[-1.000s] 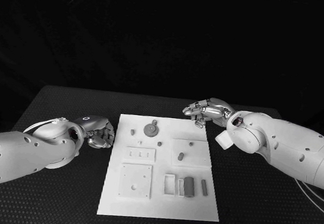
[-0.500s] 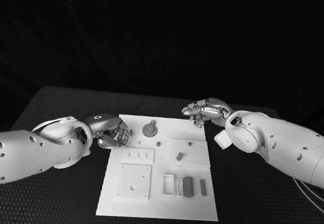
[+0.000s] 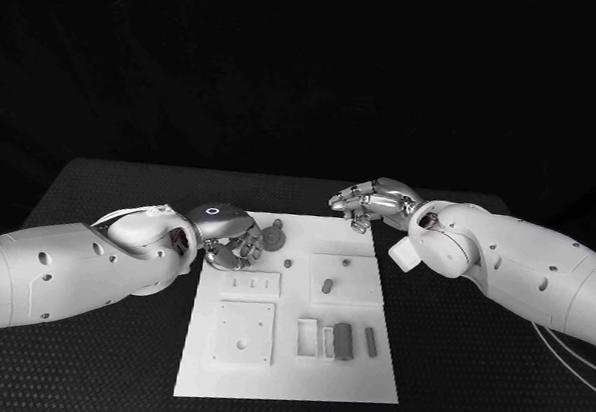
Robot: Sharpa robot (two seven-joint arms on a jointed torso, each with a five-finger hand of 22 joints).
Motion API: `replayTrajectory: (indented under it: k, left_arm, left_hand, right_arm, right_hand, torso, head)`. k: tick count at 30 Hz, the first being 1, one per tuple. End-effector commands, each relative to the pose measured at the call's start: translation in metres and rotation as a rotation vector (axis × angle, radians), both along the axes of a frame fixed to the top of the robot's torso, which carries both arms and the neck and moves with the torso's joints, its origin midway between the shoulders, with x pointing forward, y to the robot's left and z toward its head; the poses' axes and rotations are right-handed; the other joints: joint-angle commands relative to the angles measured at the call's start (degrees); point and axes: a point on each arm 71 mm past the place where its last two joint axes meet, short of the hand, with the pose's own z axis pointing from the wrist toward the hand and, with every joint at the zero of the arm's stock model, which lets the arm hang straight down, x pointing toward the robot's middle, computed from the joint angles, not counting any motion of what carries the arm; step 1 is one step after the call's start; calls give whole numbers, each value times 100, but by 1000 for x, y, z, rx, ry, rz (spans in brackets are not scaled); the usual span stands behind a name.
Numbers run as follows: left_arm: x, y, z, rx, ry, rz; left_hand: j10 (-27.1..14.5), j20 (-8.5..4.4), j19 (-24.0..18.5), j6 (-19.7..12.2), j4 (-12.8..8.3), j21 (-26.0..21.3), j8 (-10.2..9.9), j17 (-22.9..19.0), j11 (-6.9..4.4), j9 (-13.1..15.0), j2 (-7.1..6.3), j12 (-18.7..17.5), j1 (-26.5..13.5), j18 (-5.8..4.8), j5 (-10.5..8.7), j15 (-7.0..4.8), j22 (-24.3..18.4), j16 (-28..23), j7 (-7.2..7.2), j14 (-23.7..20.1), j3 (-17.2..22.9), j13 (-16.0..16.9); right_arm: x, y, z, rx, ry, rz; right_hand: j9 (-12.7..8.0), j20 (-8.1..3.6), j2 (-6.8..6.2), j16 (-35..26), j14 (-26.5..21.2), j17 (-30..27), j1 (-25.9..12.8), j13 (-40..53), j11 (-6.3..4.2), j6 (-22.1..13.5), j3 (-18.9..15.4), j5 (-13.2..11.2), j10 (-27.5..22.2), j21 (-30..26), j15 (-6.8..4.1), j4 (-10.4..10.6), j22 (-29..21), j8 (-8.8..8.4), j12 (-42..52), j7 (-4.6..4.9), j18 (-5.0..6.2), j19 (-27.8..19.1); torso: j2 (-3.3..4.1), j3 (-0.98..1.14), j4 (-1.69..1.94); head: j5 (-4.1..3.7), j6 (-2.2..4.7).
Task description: Assemble the parts on the task board
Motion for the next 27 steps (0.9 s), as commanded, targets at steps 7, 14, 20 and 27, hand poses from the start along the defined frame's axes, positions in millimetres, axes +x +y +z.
replayTrajectory:
  k: [7, 14, 20, 27]
  left_arm:
    - [1, -17, -4, 88, 39, -100]
    - [4, -21, -6, 106, 57, -114]
    - [7, -20, -9, 120, 71, -116]
    - [10, -19, -11, 123, 109, -114]
  left_hand:
    - [-158, 38, -119, -105, -96, -20, -36, -2, 46, 63, 183, -117, 23, 18, 17, 31, 127, -87, 9, -136, -6, -34]
    - [-204, 54, -146, -128, -121, -20, -43, 6, 68, 64, 220, -176, 36, 21, 17, 49, 129, -92, 18, -162, -7, -57]
    - [-250, 70, -167, -162, -141, -13, -60, 20, 101, 61, 276, -317, 76, 33, 18, 66, 131, -91, 40, -183, 17, -127]
    - [-213, 105, -202, -213, -154, 27, -95, 58, 151, 59, 358, -707, 117, 60, 18, 100, 134, -78, 53, -217, 71, -340]
  right_arm:
    - [-1, 3, 0, 7, 0, 20]
    - [-1, 3, 0, 7, 0, 20]
    - [-1, 3, 0, 7, 0, 20]
    - [-1, 4, 0, 8, 1, 22]
  right_hand:
    - [-9, -10, -5, -20, -23, -9, -43, -11, 38, 4, -14, 21, -3, -35, 30, 25, 76, -34, 37, 31, 116, 45]
    - [-10, -10, -6, -21, -23, -10, -48, -12, 38, 4, -14, 22, -3, -36, 30, 29, 76, -34, 39, 31, 116, 45]
    - [-10, -10, -7, -21, -23, -10, -50, -13, 38, 3, -14, 22, -4, -37, 30, 31, 76, -35, 40, 31, 116, 45]
    - [-10, -10, -8, -21, -23, -10, -53, -14, 38, 2, -14, 22, -4, -37, 30, 34, 76, -35, 41, 31, 116, 45]
  torso:
    - [0, 7, -2]
    - [0, 4, 1]
    - [-3, -4, 7]
    - [-2, -10, 10]
  head:
    - [-49, -36]
    - [-95, -72]
    - [-117, -96]
    - [-129, -118]
